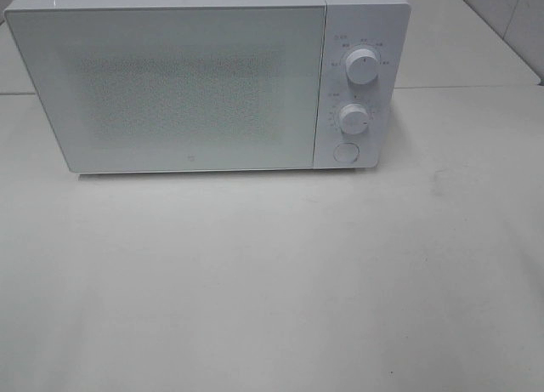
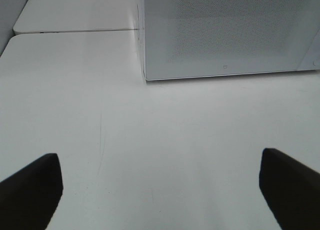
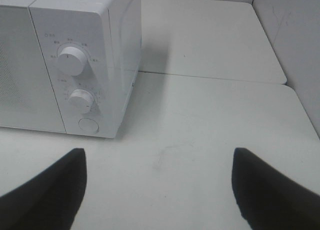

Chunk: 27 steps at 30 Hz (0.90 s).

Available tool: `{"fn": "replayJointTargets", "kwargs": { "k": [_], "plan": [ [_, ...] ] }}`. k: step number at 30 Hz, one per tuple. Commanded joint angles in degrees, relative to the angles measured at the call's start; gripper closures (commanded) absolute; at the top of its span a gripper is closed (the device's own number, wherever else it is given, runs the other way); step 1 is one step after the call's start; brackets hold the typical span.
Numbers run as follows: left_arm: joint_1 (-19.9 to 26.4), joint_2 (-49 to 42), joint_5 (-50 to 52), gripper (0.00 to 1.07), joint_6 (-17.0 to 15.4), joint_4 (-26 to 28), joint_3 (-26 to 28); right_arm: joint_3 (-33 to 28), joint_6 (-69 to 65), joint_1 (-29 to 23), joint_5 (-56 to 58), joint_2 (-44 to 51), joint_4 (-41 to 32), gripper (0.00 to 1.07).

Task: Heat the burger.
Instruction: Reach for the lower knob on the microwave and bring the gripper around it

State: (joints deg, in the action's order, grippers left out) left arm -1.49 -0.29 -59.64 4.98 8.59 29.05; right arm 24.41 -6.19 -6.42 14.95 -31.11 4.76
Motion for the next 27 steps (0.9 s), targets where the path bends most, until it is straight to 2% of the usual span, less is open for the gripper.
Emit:
{"fn": "replayJointTargets", "kwargs": {
  "k": [1, 7, 17, 20, 22, 25, 27],
  "plan": [
    [0.11, -1.43, 0.11, 0.06, -0.4, 0.23, -0.34, -0.29, -1.03, 0.23, -6.19, -3.95, -0.06, 0.31],
    [0.11, -1.43, 0.11, 0.06, -0.4, 0.23, -0.34, -0.29, -3.21, 0.23, -18.33, -12.61, -0.06, 0.31],
    [0.11, -1.43, 0.11, 0.06, -0.4, 0.23, -0.34, -1.15, -3.27, 0.23, -32.09, -23.15, 2.06, 0.31],
    [0.11, -1.43, 0.11, 0.06, -0.4, 0.23, -0.34, -2.98, -2.92, 0.23, -38.1, -26.41, 1.89, 0.31],
    [0.11, -1.43, 0.11, 0.06, -0.4, 0.23, -0.34, -6.76, -2.41, 0.17, -48.76, -30.88, 0.0, 0.31],
    [0.11, -1.43, 0.11, 0.06, -0.4, 0.23, -0.34, -7.68, -1.78, 0.17, -51.22, -32.14, -0.97, 0.31],
    [0.11, -1.43, 0.11, 0.06, -0.4, 0.23, -0.34, -9.97, 0.57, 0.17, -56.84, -35.24, -4.18, 0.31]
  ]
}}
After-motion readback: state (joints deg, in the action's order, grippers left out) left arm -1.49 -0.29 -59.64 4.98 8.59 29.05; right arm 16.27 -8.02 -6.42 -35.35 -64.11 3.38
